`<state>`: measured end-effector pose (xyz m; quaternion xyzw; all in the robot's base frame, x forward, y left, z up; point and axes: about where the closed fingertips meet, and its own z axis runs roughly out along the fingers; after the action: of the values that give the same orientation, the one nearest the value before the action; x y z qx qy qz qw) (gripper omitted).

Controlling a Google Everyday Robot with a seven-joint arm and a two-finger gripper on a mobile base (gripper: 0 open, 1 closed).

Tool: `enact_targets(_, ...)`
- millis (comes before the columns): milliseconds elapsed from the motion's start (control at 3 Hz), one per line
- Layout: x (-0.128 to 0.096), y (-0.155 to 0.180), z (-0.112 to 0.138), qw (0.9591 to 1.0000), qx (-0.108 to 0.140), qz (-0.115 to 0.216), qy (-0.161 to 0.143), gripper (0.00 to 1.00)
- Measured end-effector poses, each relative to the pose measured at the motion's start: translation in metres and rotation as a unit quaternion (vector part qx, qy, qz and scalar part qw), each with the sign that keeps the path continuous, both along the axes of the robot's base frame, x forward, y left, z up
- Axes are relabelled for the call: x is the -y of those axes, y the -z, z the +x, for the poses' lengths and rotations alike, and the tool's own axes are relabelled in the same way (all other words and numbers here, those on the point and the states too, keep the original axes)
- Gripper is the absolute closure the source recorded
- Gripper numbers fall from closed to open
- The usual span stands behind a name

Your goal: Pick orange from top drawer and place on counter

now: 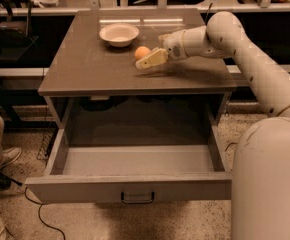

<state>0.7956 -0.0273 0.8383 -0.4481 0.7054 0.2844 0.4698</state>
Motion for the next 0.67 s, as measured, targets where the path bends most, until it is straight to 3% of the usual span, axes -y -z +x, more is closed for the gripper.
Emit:
enact_targets(333,0.0,0.0,0.0,1.0,0.0,0.0,0.0,0.0)
enact_targets(667,0.034,-0.009,-0.011,0.9995,0.007,0.009,0.029,0.0)
